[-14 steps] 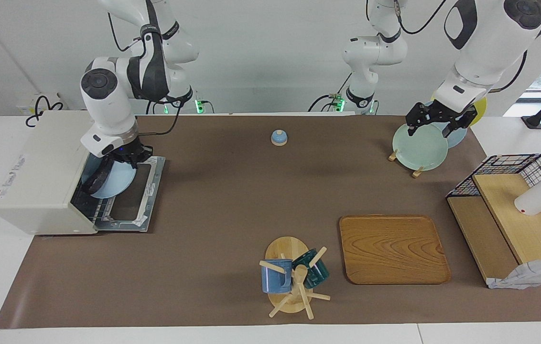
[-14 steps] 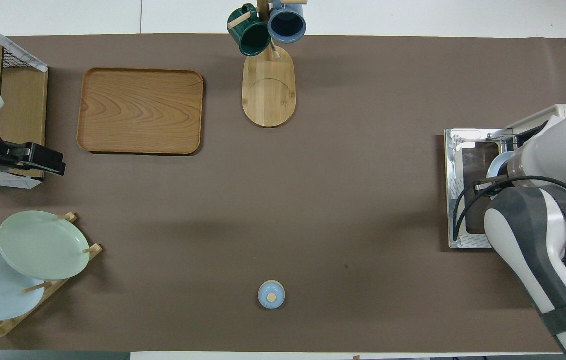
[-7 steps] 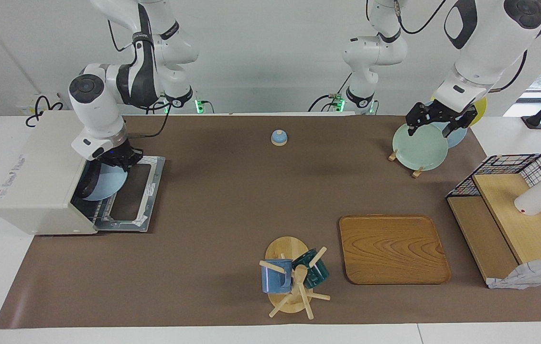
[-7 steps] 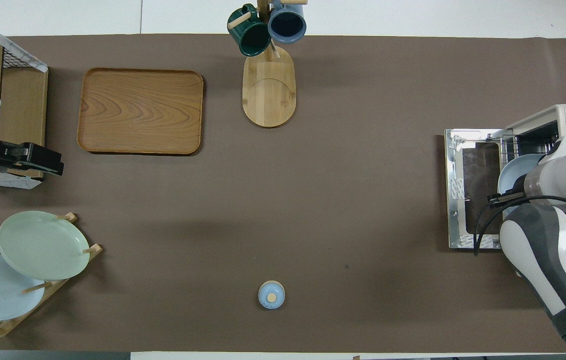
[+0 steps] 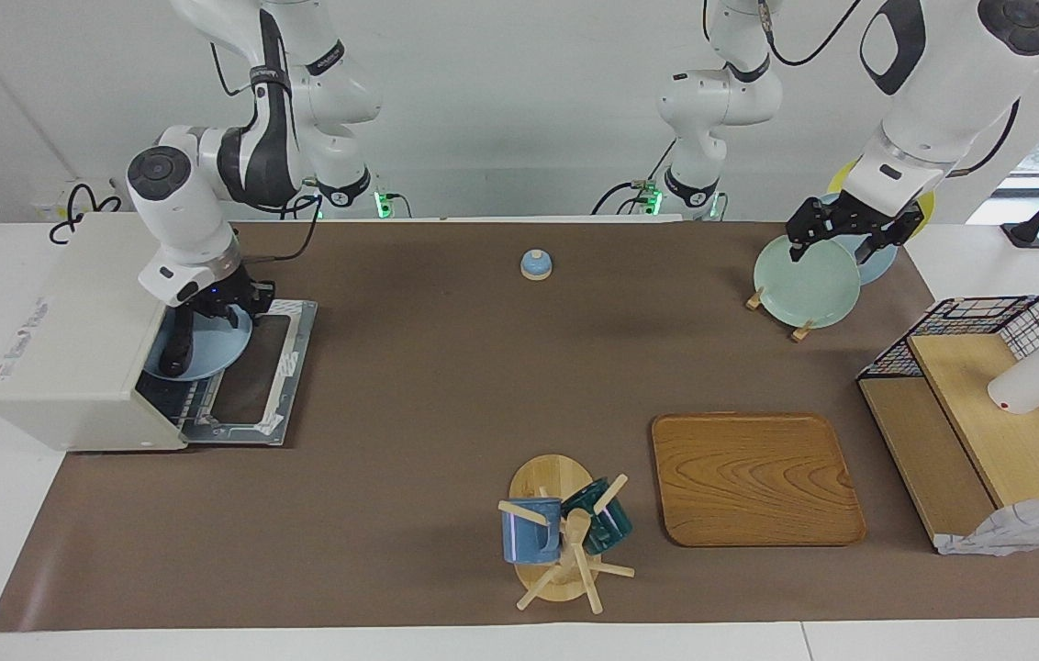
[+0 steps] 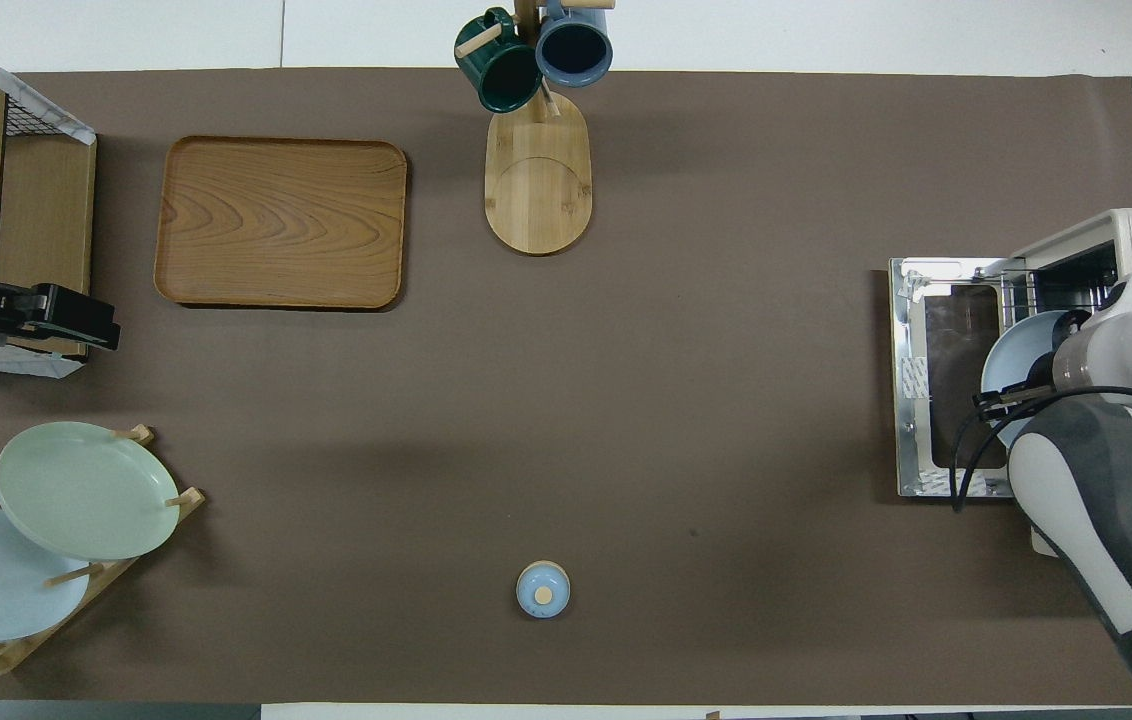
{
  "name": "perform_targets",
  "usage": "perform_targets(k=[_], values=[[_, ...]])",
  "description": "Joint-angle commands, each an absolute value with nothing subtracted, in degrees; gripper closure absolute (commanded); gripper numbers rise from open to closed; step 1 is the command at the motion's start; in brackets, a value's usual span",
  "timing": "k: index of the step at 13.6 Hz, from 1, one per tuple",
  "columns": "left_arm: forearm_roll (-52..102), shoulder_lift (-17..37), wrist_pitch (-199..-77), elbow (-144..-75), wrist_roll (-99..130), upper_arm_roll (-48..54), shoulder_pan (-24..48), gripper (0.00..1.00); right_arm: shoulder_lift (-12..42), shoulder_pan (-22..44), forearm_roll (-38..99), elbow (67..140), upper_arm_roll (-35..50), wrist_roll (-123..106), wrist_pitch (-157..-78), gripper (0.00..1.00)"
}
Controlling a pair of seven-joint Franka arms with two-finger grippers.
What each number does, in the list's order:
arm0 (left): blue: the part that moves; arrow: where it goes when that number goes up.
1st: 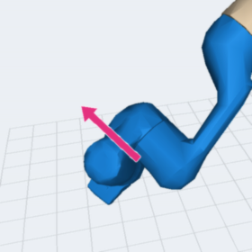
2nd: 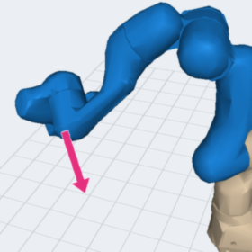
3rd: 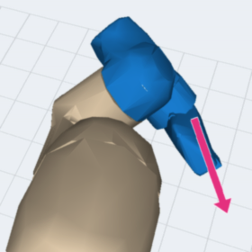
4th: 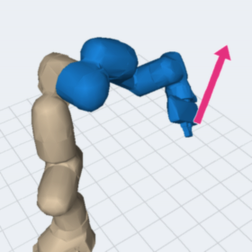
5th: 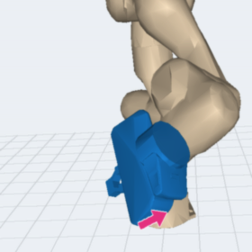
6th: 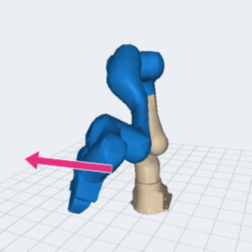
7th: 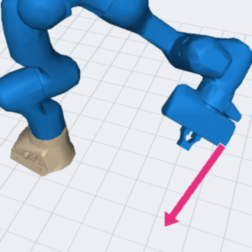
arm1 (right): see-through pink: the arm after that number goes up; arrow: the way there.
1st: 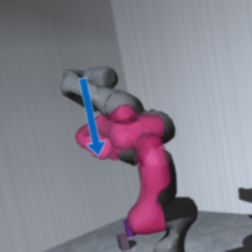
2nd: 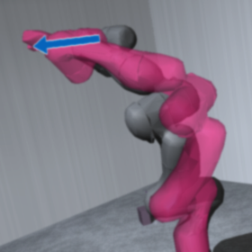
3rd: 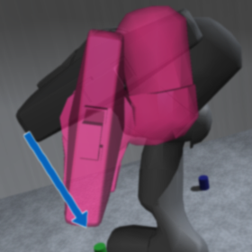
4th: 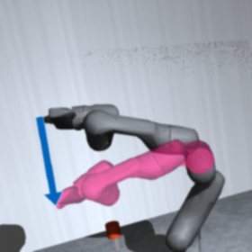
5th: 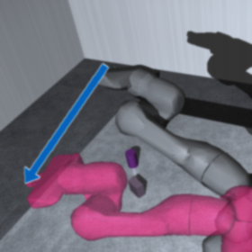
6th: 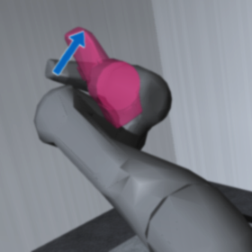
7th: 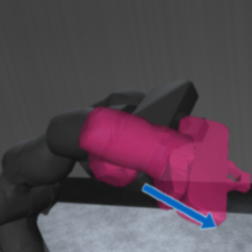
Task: Put eggplant into oven
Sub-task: 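Release the plate inside the oven and withdraw the right gripper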
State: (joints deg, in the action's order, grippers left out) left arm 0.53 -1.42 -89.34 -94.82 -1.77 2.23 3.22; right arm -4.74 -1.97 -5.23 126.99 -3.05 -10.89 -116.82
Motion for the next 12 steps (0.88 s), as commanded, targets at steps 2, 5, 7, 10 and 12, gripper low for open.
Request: perform_targets(k=[2, 5, 7, 10, 12], values=[[1.2, -2.5, -88.8, -95.4, -1.4, 3.6, 1.6, 0.00, -4.1, 3.2, -2.5, 124.0, -2.5, -8.4, -119.2, 0.88], [1.2, -2.5, -88.9, -95.5, -1.5, 3.5, 1.5, 0.00, 1.6, 7.7, -2.5, 127.0, -2.6, -0.7, -129.3, 1.00], [1.2, -2.5, -88.4, -95.6, -1.4, 3.5, 1.6, 0.00, 1.8, 7.1, -2.6, 128.7, -2.6, -2.3, -131.7, 1.00], [1.1, -2.5, -88.6, -95.6, -1.4, 3.4, 1.5, 0.00, 4.1, 6.2, -2.6, 130.5, -2.7, -2.3, -135.3, 1.00], [1.2, -2.5, -88.6, -95.5, -1.4, 3.4, 1.6, 0.00, 5.3, 6.2, -2.6, 131.0, -2.7, -2.0, -135.7, 1.00]])
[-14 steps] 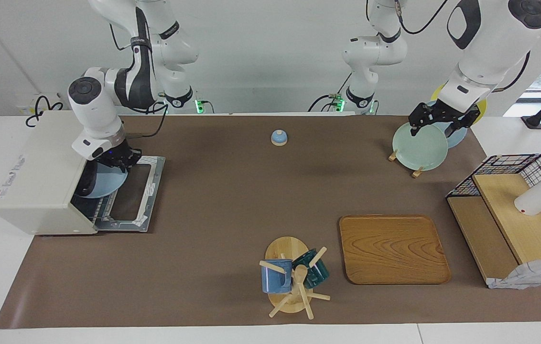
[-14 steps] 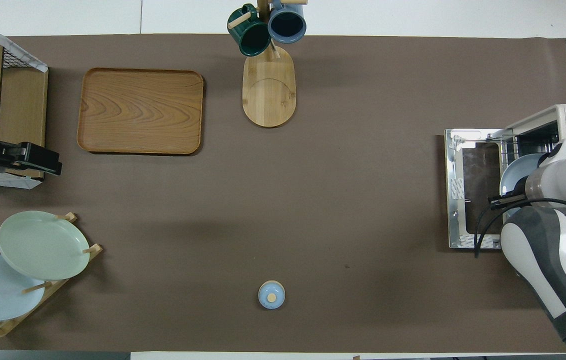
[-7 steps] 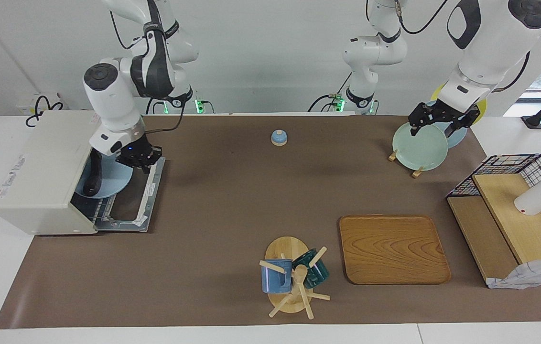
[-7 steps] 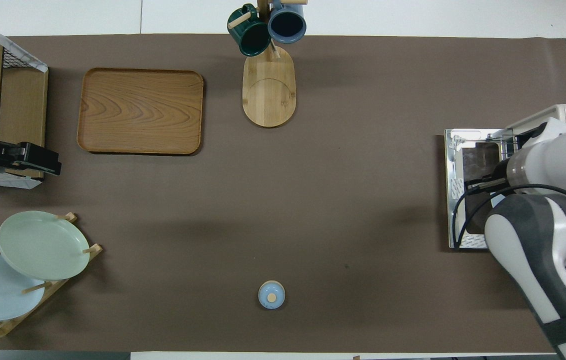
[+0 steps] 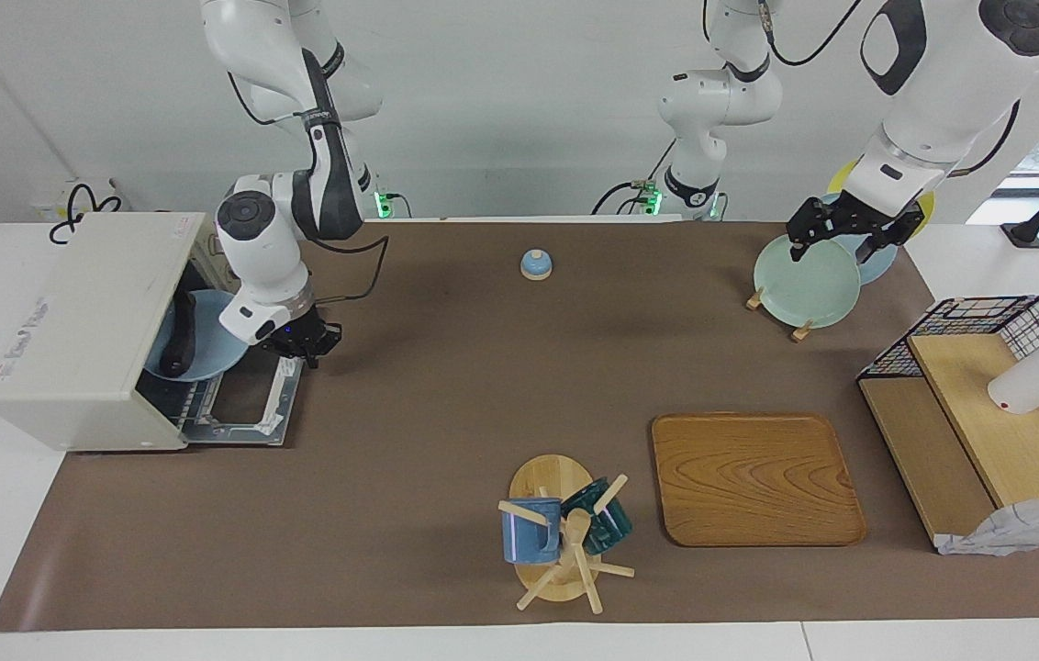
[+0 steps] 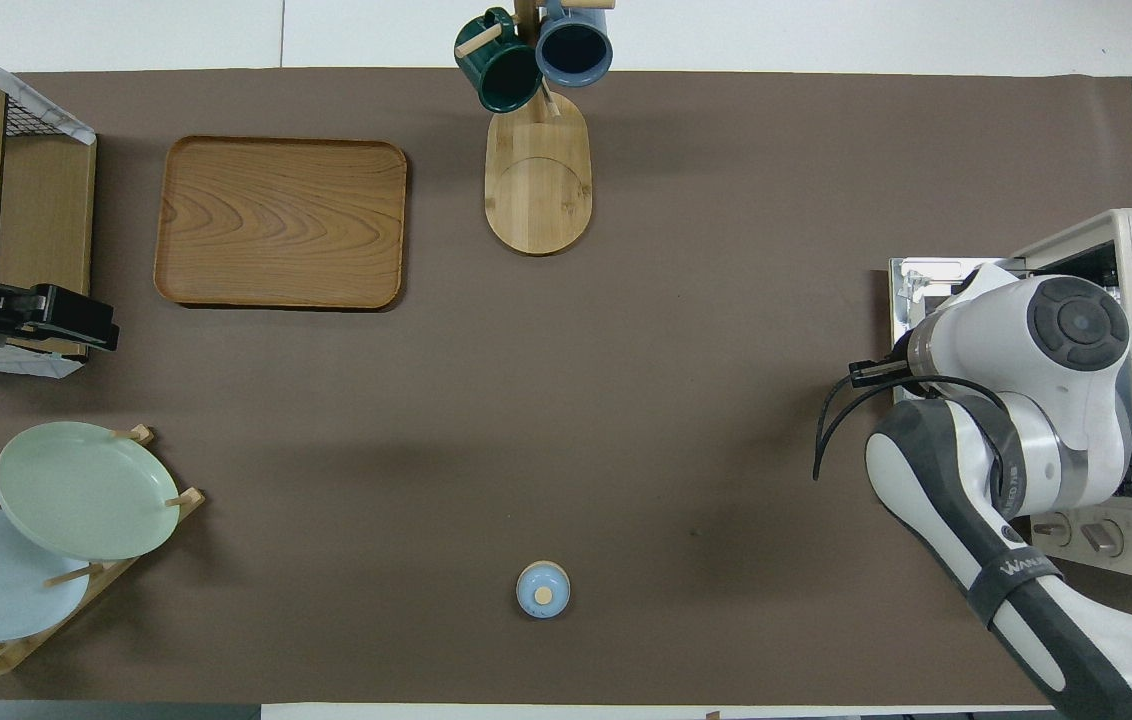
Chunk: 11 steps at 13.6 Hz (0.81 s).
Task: Put eggplant into oven
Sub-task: 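Release the plate inside the oven and withdraw the right gripper, then push the oven door shut with the right gripper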
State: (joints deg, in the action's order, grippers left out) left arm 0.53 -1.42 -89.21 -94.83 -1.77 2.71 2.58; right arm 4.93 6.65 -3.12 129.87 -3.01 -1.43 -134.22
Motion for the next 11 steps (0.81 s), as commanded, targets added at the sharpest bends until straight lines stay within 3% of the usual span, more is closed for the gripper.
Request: perform_targets(k=[1, 7, 11], values=[[1.2, -2.5, -88.6, -95.6, -1.5, 3.4, 1.6, 0.00, 5.4, 5.8, -2.6, 131.0, -2.7, -2.2, -135.8, 1.00], [1.2, -2.5, -88.6, -95.6, -1.4, 3.4, 1.6, 0.00, 7.4, 4.9, -6.5, 128.6, -3.0, -6.1, -134.2, 1.00], [1.2, -2.5, -88.5, -95.6, -1.5, 3.4, 1.6, 0.00, 7.5, 4.8, -10.5, 118.1, -2.8, -7.0, -121.0, 1.00]])
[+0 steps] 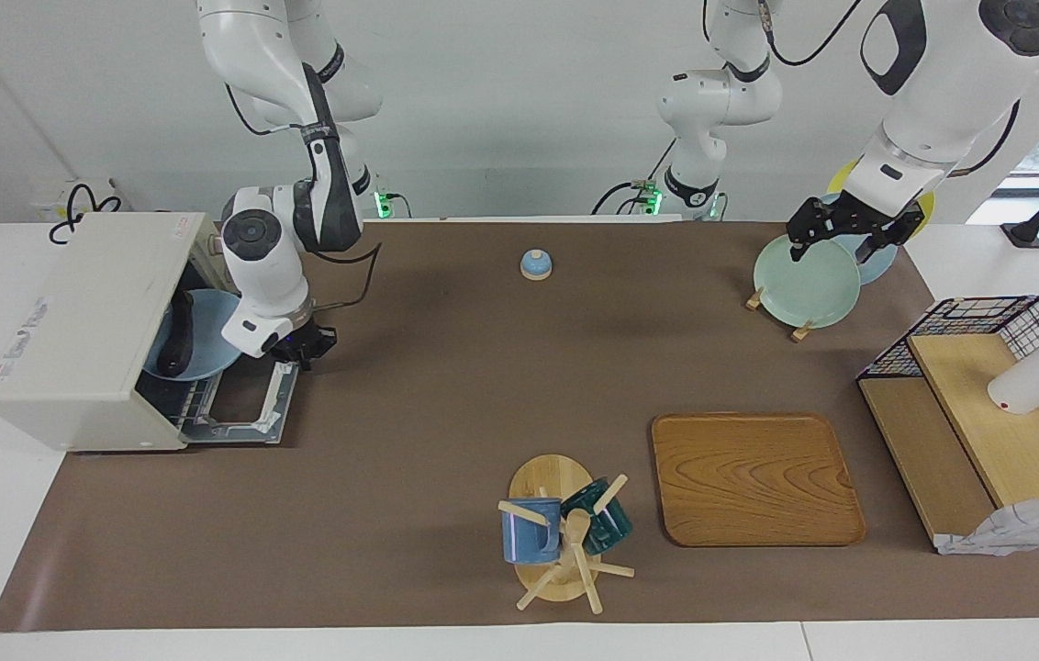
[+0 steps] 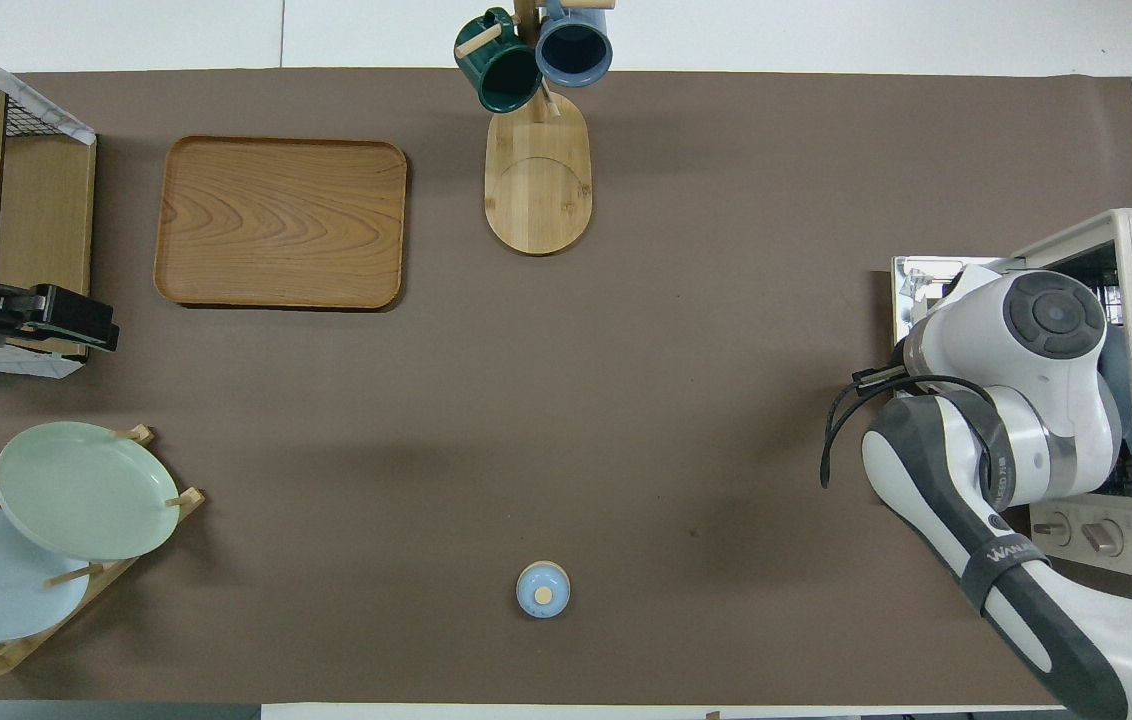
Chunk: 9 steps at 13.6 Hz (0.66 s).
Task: Put eggplant into oven
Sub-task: 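Push the oven door shut with the right gripper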
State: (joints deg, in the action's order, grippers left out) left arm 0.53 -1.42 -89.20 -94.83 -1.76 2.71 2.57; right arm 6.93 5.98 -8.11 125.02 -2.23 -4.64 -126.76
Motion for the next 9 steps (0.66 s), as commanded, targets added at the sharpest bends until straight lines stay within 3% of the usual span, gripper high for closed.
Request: perform_targets(k=[1, 9], values=[[1.2, -2.5, -88.6, -95.6, -1.5, 3.4, 1.6, 0.00, 7.1, 4.5, -10.5, 115.4, -3.1, -8.6, -117.4, 1.00], [1.2, -2.5, -88.6, -95.6, -1.4, 3.4, 1.6, 0.00, 1.0, -3.2, -9.7, 113.3, -3.3, -20.6, -107.7, 1.00]])
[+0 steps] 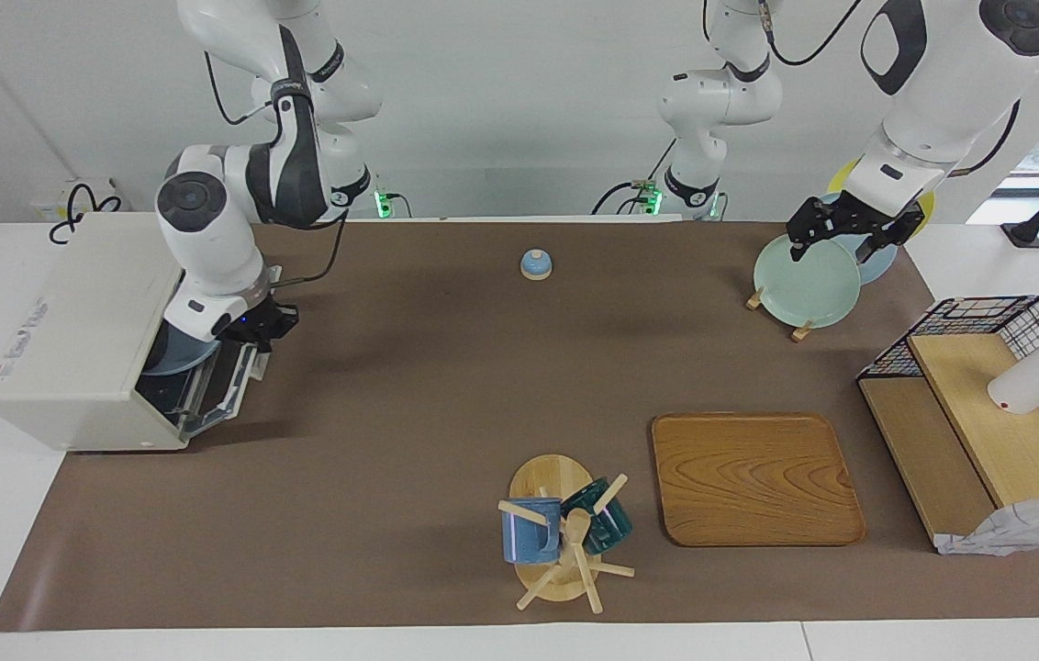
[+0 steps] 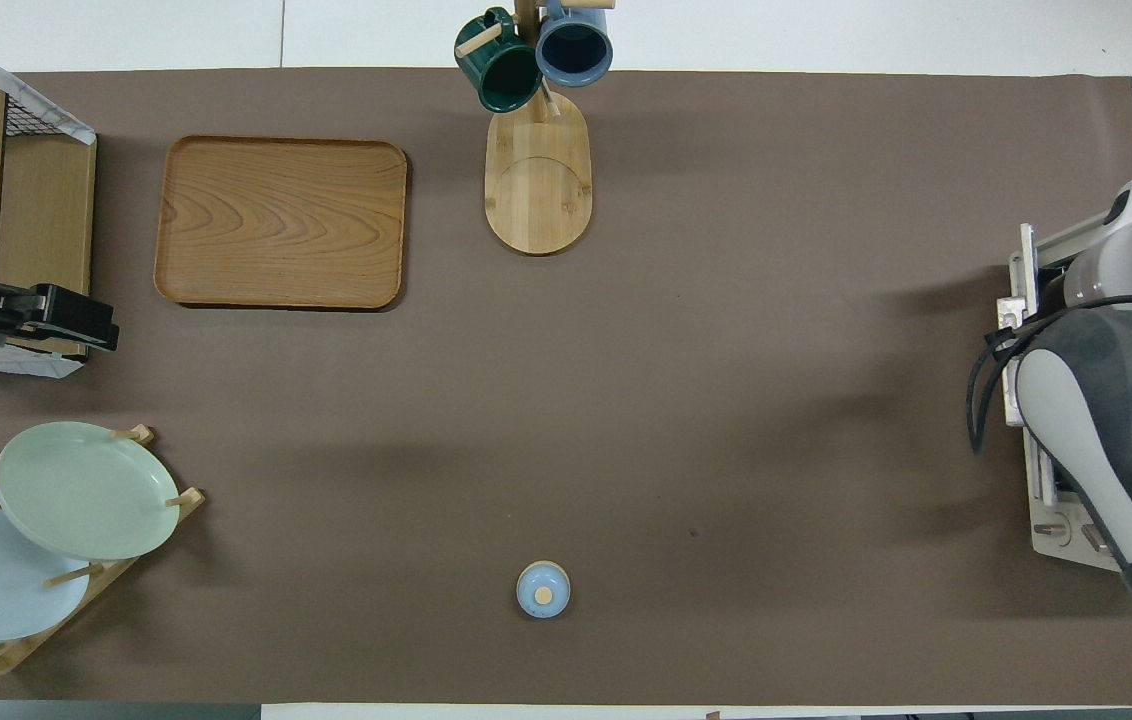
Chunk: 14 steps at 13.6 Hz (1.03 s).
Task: Put eggplant into oven
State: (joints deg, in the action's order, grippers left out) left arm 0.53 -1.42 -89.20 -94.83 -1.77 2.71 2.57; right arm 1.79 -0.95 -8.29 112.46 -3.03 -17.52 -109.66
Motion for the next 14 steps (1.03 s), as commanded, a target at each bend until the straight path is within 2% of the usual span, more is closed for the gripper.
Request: perform_targets(k=[1, 3, 5, 6, 7, 8, 14], values=[[1.2, -2.5, -88.6, -95.5, -1.4, 3.4, 1.6, 0.00, 0.1, -3.9, -9.7, 113.2, -3.3, -21.5, -106.6, 1.00], [1.2, -2.5, -88.6, -95.6, -1.4, 3.4, 1.6, 0.00, -2.1, -4.2, -9.7, 113.0, -3.3, -22.5, -104.7, 1.00], [1.1, -2.5, -88.6, -95.5, -1.4, 3.4, 1.6, 0.00, -4.1, -4.0, -9.6, 110.8, -3.2, -22.5, -100.8, 0.84], [1.2, -2.6, -88.6, -95.5, -1.5, 3.4, 1.6, 0.00, -4.2, -3.3, -9.3, 108.8, -2.8, -22.2, -98.5, 0.67], [1.2, -2.6, -88.6, -95.6, -1.4, 3.4, 1.6, 0.00, -4.0, -3.0, -7.2, 106.1, -2.6, -22.1, -96.9, 0.31], [1.2, -2.5, -88.6, -95.6, -1.5, 3.4, 1.6, 0.00, -3.9, -3.1, -3.9, 104.2, -2.6, -21.9, -95.6, 0.00], [1.2, -2.5, -88.5, -95.5, -1.4, 3.4, 1.6, 0.00, 0.1, -2.8, -1.4, 91.7, -2.5, -10.9, -85.4, 0.00]])
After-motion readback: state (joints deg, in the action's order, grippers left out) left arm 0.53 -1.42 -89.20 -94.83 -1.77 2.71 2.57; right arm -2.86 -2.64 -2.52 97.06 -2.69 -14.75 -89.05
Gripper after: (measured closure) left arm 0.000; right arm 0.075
